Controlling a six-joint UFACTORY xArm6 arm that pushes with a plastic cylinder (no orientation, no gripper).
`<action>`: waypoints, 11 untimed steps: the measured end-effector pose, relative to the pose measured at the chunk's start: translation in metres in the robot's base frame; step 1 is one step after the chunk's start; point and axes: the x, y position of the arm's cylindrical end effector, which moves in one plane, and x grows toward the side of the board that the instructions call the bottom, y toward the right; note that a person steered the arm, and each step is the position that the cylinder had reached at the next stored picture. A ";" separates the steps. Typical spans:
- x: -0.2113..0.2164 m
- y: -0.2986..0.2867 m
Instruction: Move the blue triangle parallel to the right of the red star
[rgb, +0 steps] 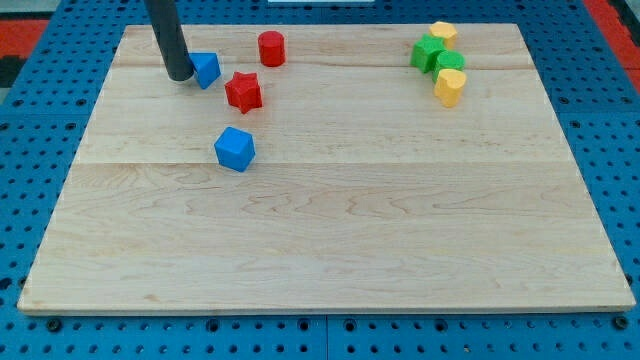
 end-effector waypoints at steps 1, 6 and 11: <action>-0.001 0.024; -0.026 0.120; 0.073 0.253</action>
